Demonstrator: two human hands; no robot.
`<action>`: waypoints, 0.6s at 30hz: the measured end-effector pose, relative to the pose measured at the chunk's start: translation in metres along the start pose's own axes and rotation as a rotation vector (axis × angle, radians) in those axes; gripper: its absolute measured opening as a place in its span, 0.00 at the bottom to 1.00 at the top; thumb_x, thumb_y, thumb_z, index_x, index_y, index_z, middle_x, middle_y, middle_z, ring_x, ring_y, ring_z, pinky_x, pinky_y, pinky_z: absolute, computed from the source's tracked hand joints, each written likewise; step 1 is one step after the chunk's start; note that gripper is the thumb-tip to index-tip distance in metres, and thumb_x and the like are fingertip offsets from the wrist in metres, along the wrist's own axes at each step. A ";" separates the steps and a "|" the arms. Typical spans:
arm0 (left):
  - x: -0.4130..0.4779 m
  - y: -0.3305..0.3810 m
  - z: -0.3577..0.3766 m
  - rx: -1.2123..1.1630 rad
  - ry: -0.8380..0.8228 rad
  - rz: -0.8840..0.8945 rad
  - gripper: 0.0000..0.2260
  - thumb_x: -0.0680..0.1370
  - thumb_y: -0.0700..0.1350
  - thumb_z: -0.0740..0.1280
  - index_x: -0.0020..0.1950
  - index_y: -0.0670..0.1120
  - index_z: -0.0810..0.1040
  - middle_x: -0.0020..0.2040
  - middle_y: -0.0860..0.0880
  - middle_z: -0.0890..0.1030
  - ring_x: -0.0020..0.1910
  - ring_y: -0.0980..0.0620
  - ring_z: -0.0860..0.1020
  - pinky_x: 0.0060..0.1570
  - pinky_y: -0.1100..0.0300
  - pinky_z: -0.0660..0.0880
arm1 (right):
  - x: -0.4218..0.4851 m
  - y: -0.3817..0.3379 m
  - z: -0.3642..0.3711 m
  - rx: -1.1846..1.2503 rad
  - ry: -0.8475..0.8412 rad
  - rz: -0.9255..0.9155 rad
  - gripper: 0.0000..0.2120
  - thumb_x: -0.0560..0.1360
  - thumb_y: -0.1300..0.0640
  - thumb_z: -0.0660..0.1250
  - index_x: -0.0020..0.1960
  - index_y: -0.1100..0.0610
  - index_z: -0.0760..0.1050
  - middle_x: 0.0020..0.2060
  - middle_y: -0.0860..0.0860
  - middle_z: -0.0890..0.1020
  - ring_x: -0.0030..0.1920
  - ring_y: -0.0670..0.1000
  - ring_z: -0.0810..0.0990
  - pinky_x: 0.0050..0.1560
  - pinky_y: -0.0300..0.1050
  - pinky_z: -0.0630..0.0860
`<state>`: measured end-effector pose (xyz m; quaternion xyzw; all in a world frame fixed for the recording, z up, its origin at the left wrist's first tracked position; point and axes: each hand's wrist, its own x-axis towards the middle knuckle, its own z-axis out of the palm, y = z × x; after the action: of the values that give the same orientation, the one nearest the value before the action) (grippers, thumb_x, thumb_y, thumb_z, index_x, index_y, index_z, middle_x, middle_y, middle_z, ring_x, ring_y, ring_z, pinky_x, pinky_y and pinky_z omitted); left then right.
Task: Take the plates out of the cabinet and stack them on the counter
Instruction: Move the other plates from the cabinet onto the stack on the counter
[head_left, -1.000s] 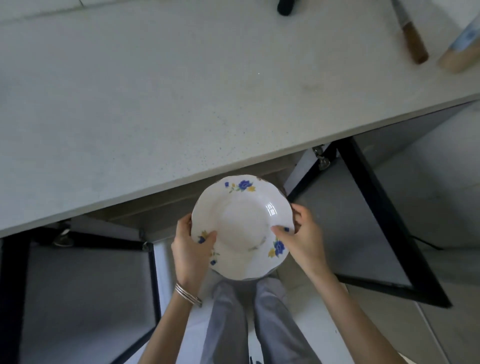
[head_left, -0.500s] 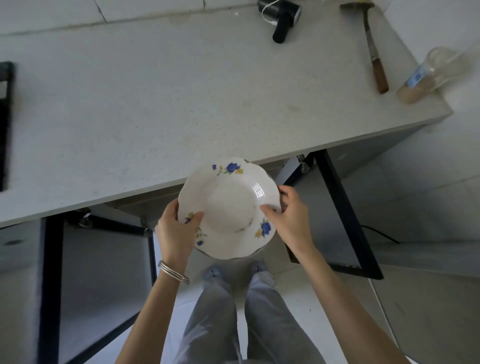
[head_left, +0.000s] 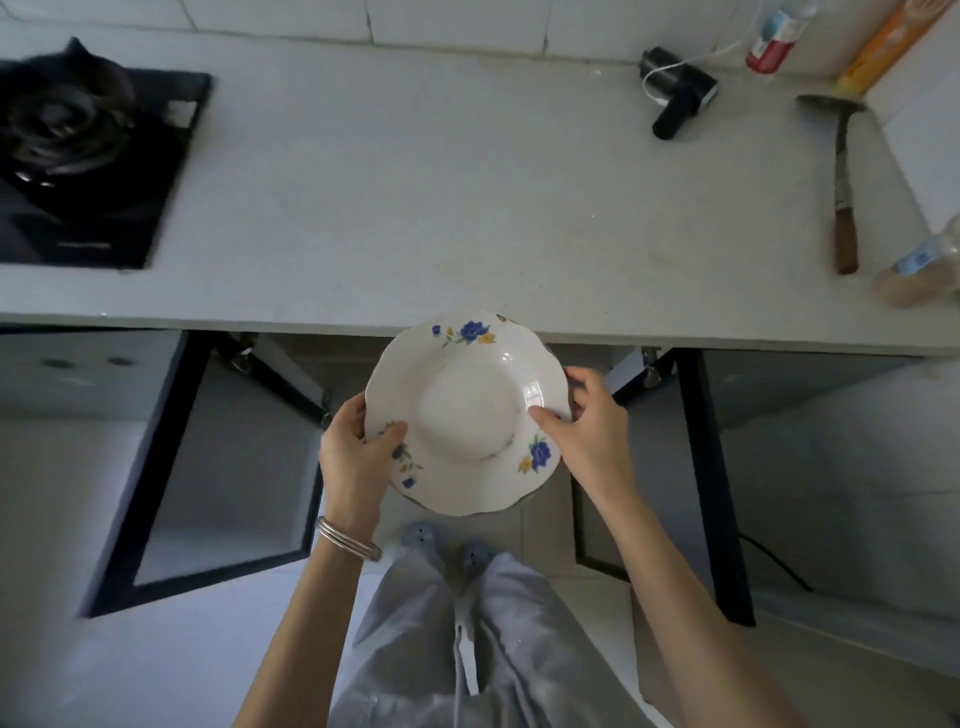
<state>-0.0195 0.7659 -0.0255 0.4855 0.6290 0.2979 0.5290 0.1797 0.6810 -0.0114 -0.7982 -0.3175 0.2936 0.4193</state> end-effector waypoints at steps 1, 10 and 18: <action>-0.004 -0.003 -0.006 -0.008 0.030 -0.004 0.18 0.71 0.32 0.70 0.61 0.41 0.78 0.50 0.43 0.83 0.47 0.44 0.82 0.49 0.44 0.80 | 0.000 -0.001 0.003 -0.001 -0.027 -0.013 0.23 0.68 0.60 0.74 0.60 0.56 0.70 0.51 0.50 0.81 0.45 0.44 0.80 0.42 0.37 0.79; -0.055 -0.026 -0.059 -0.091 0.313 -0.039 0.18 0.72 0.33 0.69 0.61 0.43 0.76 0.52 0.44 0.82 0.45 0.46 0.81 0.41 0.51 0.79 | -0.014 -0.023 0.042 -0.033 -0.335 -0.194 0.23 0.68 0.59 0.74 0.59 0.56 0.70 0.51 0.50 0.82 0.48 0.46 0.81 0.41 0.33 0.78; -0.113 -0.062 -0.105 -0.361 0.533 -0.094 0.20 0.71 0.30 0.69 0.60 0.46 0.78 0.50 0.45 0.83 0.44 0.48 0.80 0.35 0.67 0.79 | -0.043 -0.042 0.088 -0.076 -0.606 -0.310 0.24 0.67 0.62 0.75 0.60 0.58 0.70 0.51 0.52 0.82 0.45 0.44 0.81 0.44 0.36 0.79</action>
<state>-0.1420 0.6539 -0.0103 0.2592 0.7042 0.4965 0.4364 0.0770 0.7097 -0.0092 -0.6322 -0.5559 0.4380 0.3154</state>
